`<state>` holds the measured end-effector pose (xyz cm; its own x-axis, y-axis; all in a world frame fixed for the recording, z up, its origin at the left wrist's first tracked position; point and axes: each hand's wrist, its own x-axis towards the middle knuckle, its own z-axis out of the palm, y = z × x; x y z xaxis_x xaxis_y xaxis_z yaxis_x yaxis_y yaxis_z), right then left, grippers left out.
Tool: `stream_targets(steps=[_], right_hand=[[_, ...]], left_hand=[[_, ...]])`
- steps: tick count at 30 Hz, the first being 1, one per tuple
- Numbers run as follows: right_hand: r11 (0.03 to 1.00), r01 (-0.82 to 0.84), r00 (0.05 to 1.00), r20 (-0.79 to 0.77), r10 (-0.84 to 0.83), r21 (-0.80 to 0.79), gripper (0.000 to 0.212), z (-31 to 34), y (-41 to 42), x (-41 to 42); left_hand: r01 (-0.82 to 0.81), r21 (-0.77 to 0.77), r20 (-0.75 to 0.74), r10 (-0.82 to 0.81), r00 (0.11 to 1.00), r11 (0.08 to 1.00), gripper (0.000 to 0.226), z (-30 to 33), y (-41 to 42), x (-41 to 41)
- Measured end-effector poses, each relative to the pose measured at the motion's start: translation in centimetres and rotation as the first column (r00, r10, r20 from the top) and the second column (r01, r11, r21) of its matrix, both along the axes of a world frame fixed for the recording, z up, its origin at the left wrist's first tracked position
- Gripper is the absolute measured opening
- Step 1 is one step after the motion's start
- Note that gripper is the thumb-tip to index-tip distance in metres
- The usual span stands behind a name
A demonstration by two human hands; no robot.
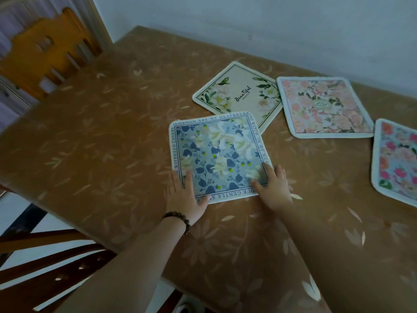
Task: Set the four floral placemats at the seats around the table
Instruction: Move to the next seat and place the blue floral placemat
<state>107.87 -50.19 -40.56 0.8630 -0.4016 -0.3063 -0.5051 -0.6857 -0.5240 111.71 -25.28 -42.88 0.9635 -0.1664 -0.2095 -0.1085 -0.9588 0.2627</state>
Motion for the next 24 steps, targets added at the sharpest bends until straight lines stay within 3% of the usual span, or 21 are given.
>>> stream_targets(steps=[12, 15, 24], right_hand=[[0.978, 0.199, 0.970, 0.153, -0.188, -0.063, 0.047, 1.7, 0.7, -0.4], [0.967, 0.246, 0.963, 0.131, -0.237, -0.062, 0.039, 2.2, 0.5, -2.0], [0.946, 0.298, 0.954, -0.008, -0.301, -0.127, 0.042, 3.1, 0.2, -11.9]], left_hand=[[0.019, -0.096, 0.045, -0.014, 0.999, 0.995, 0.093, 1.0, 0.6, -0.7], [0.064, -0.118, 0.020, -0.062, 0.998, 0.991, 0.092, 1.3, 0.9, -1.7], [0.222, -0.192, -0.074, -0.239, 0.968, 0.956, 0.088, 2.2, -0.5, -6.9]])
